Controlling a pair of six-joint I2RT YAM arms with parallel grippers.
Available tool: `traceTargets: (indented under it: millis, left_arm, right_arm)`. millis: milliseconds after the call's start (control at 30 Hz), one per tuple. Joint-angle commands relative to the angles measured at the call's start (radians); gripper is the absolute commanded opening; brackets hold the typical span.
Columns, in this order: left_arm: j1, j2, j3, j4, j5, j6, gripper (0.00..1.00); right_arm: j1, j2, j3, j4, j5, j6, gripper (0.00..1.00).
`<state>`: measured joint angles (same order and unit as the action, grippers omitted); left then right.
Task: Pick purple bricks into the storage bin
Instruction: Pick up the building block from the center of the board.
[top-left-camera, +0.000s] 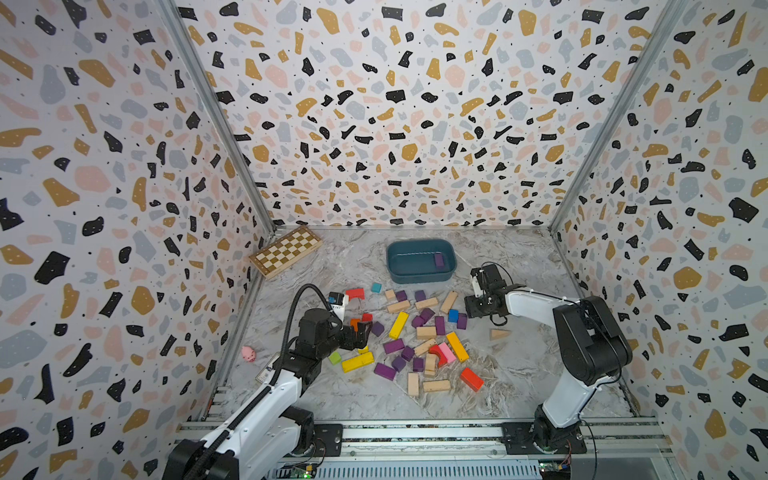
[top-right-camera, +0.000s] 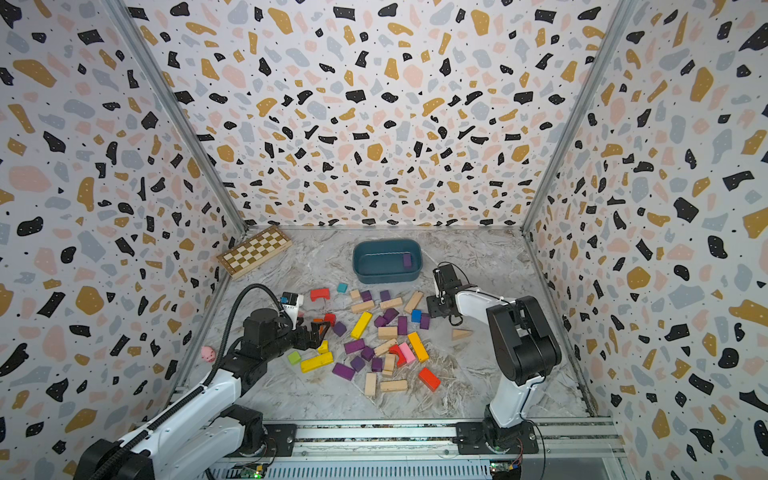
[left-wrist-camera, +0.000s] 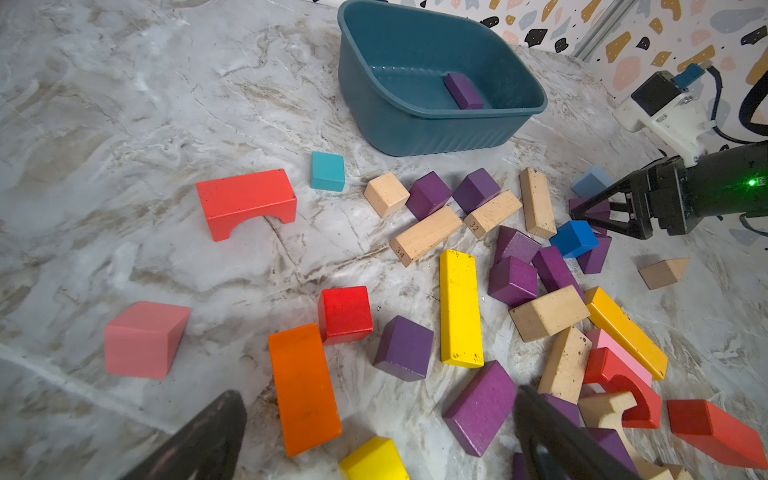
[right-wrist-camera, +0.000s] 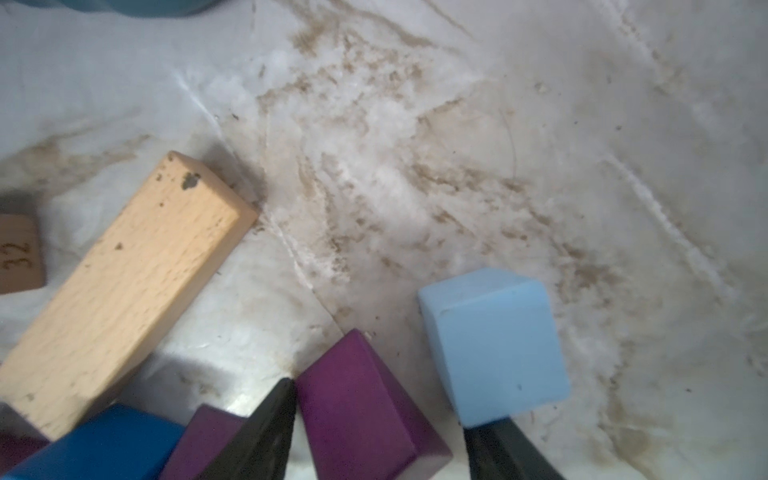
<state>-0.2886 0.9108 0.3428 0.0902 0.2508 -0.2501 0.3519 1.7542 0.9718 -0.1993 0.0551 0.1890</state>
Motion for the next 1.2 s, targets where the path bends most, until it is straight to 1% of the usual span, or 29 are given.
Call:
traceTargets:
  millis: [0,67,167,567,833,1000,1167]
  left_arm:
    - [-0.002,0.001,0.015,0.023,0.004,0.006,0.99]
    - [-0.003,0.000,0.015,0.023,0.004,0.006,0.99]
    - [-0.002,-0.001,0.015,0.021,0.004,0.006,0.99]
    - [-0.003,-0.010,0.012,0.020,0.002,0.006,0.99]
    - [-0.003,-0.007,0.013,0.023,0.001,0.006,0.99]
    - [-0.002,-0.005,0.013,0.026,0.001,0.007,0.99]
    - [-0.003,-0.005,0.011,0.028,0.001,0.008,0.99]
  right_arm:
    - [0.004,-0.005,0.013,-0.005,-0.011,-0.006,0.58]
    - [0.004,-0.010,0.010,-0.009,-0.011,-0.007,0.55]
    - [0.004,-0.019,0.007,-0.013,-0.008,-0.007,0.46]
    - [0.004,-0.082,0.014,-0.066,-0.002,-0.004,0.27]
    - [0.005,-0.147,0.081,-0.156,0.007,-0.010,0.24]
    - [0.012,-0.165,0.182,-0.212,0.003,-0.016,0.23]
    - [0.039,-0.126,0.322,-0.244,-0.001,-0.022,0.22]
